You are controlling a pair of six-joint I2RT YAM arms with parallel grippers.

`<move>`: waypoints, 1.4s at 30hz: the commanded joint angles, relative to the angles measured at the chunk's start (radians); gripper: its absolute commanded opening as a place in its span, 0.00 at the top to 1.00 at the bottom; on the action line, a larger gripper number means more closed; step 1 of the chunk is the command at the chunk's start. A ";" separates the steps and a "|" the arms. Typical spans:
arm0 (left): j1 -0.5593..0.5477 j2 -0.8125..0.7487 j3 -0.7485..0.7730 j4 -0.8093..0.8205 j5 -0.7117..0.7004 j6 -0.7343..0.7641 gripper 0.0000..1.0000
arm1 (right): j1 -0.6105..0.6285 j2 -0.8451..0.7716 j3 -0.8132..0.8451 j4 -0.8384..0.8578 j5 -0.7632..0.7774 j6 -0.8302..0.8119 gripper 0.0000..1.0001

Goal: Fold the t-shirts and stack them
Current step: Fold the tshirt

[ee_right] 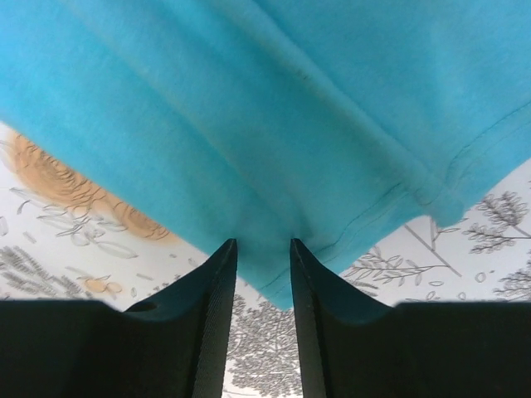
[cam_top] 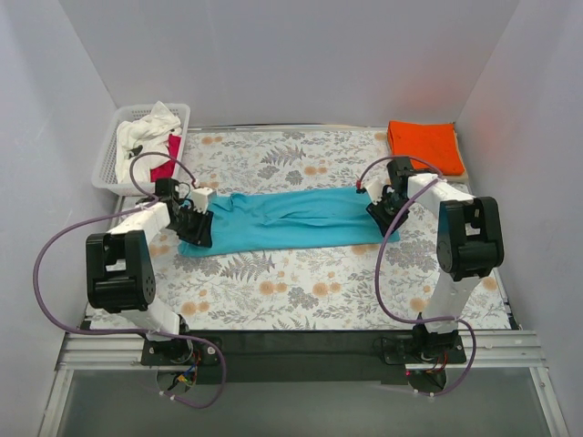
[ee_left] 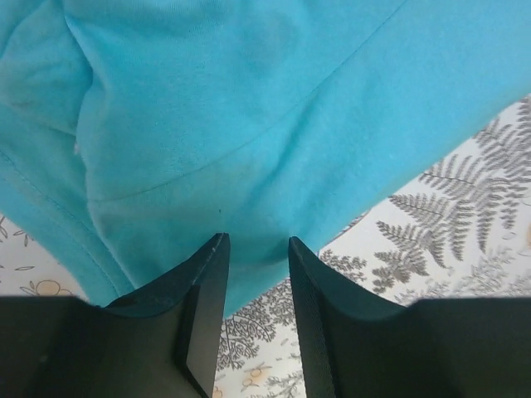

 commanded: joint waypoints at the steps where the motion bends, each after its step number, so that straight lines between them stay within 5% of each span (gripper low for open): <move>1: 0.001 -0.041 0.145 -0.070 0.102 -0.041 0.65 | -0.009 -0.052 0.033 -0.103 -0.085 -0.009 0.66; 10: -0.120 0.162 0.436 0.036 -0.051 -0.216 0.54 | -0.005 -0.035 0.133 -0.141 -0.141 0.045 0.57; 26: -0.215 0.343 0.533 0.047 -0.192 -0.256 0.55 | -0.005 -0.002 0.142 -0.141 -0.130 0.042 0.57; 35: -0.217 0.342 0.570 0.039 -0.204 -0.224 0.93 | -0.005 0.000 0.147 -0.140 -0.111 0.037 0.59; 42: -0.215 0.302 0.550 -0.001 -0.172 -0.196 1.00 | -0.005 0.006 0.147 -0.138 -0.111 0.032 0.63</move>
